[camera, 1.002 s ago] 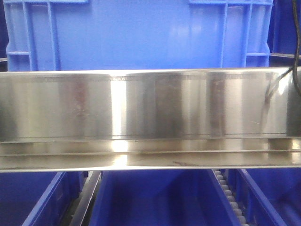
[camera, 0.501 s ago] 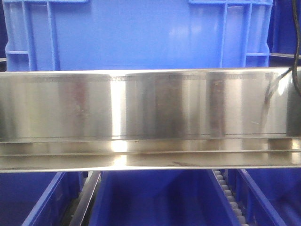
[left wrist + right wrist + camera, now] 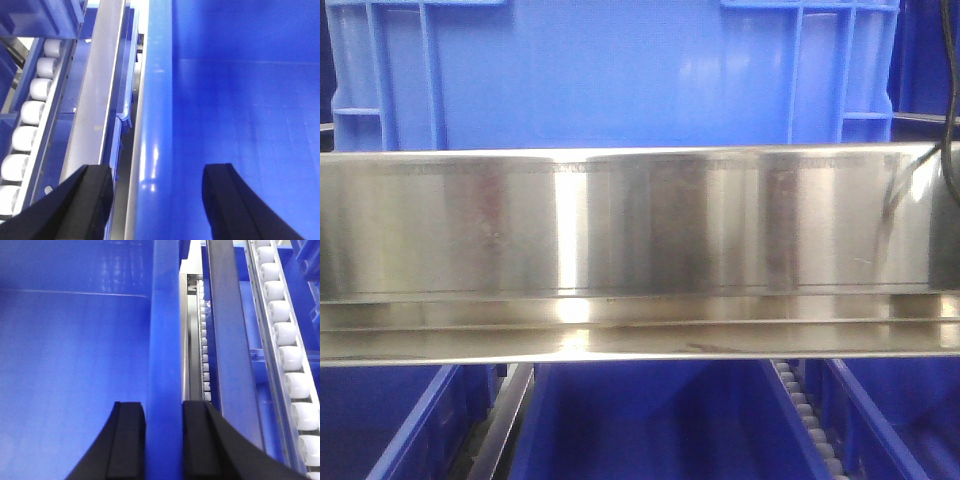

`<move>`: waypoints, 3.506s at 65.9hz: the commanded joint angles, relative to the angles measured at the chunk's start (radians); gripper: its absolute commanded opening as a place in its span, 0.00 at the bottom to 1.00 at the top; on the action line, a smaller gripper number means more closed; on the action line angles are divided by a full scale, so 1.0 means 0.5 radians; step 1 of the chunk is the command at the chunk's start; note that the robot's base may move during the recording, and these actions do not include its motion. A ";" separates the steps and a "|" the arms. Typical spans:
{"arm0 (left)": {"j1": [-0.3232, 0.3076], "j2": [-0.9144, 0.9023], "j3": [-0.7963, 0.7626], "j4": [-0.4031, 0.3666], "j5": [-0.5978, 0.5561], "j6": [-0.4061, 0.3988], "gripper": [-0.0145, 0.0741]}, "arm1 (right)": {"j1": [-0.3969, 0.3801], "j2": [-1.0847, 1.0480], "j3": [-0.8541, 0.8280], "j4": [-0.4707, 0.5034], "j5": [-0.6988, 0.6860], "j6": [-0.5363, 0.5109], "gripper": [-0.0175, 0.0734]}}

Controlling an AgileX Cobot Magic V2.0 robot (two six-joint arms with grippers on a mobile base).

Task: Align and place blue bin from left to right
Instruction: 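Close both grippers on the bin walls and lift the bin, then lift the held blue bin higher and pull it off the shelf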

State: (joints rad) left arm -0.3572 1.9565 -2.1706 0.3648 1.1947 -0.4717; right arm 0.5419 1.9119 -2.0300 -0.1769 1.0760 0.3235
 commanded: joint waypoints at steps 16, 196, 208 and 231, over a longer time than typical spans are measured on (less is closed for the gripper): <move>-0.009 0.006 -0.016 0.011 0.010 -0.018 0.52 | -0.006 0.001 -0.010 -0.025 -0.008 -0.022 0.12; -0.384 -0.651 0.327 0.254 0.053 -0.350 0.04 | 0.278 -0.805 0.480 -0.297 -0.008 0.450 0.11; -0.573 -0.937 0.709 0.415 0.053 -0.542 0.04 | 0.460 -1.007 0.683 -0.536 0.040 0.642 0.11; -0.954 -1.258 1.042 0.623 0.053 -0.811 0.04 | 0.820 -1.305 0.973 -0.787 0.122 0.938 0.11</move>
State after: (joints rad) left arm -0.7870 1.3620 -1.6710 0.6735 1.3061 -0.8450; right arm 0.9177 1.2868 -1.5488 -0.5280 1.2095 0.7561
